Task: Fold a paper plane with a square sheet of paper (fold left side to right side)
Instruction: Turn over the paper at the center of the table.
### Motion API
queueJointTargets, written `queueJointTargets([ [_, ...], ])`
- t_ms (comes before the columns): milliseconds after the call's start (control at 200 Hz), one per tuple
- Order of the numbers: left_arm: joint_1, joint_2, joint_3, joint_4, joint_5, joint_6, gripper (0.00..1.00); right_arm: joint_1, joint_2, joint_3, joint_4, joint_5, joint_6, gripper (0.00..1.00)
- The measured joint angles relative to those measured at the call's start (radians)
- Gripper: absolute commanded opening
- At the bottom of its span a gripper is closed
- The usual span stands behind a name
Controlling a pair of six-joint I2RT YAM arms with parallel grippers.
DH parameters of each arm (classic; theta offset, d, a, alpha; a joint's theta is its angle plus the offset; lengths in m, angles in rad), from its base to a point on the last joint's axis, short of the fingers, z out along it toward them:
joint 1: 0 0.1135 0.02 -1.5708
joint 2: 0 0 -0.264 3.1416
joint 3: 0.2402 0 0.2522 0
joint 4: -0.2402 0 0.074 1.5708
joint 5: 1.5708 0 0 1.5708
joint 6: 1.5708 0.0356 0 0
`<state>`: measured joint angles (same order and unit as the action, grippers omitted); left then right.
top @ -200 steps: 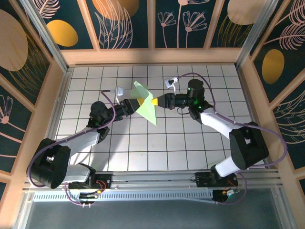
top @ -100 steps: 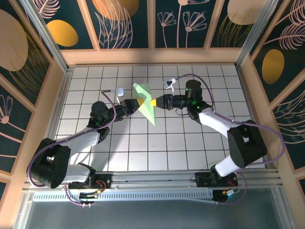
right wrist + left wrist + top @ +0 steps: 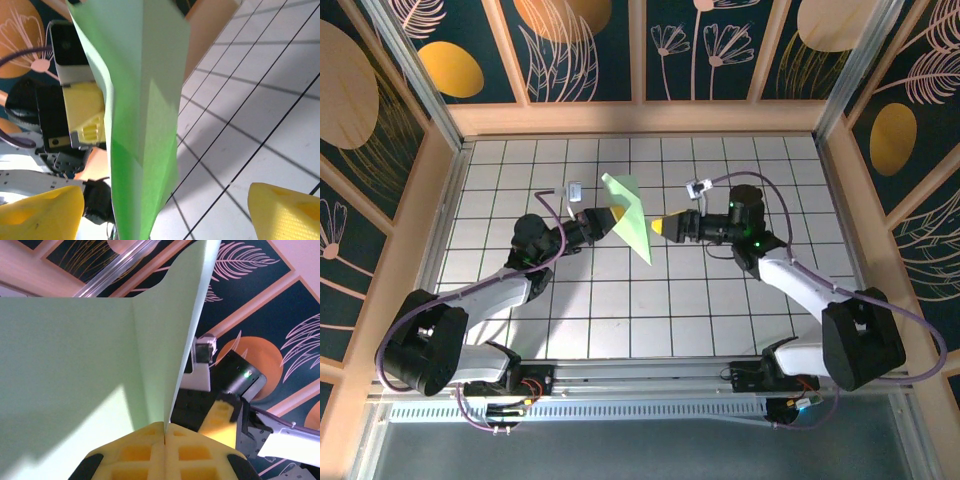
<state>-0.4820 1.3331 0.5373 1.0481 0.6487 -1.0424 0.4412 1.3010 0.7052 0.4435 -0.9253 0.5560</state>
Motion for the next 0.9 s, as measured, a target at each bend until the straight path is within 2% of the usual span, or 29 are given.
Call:
queueJointTargets([
  [185,-0.021,0.013,0.016,0.003,-0.003,-0.003,0.00,0.070,0.014,-0.014,0.045,-0.021,0.023,0.86],
  [280,-0.032,0.027,0.029,0.004,-0.002,-0.005,0.00,0.077,0.035,-0.013,0.076,-0.026,0.034,0.73],
  [465,-0.041,0.048,0.033,0.008,-0.003,-0.011,0.02,0.068,0.053,0.016,0.083,-0.025,0.060,0.38],
  [605,-0.042,0.055,0.033,0.007,-0.006,-0.010,0.14,0.061,0.053,0.035,0.079,-0.021,0.049,0.11],
  [711,-0.042,0.038,0.038,-0.068,-0.043,0.040,0.30,0.053,0.048,0.035,0.060,-0.005,0.040,0.00],
  [816,-0.042,-0.028,0.057,-0.247,-0.140,0.131,0.44,0.044,0.027,0.047,-0.011,0.048,0.005,0.00],
  [901,-0.042,-0.119,0.060,-0.372,-0.234,0.193,0.50,0.043,0.004,0.080,-0.105,0.121,-0.040,0.00],
])
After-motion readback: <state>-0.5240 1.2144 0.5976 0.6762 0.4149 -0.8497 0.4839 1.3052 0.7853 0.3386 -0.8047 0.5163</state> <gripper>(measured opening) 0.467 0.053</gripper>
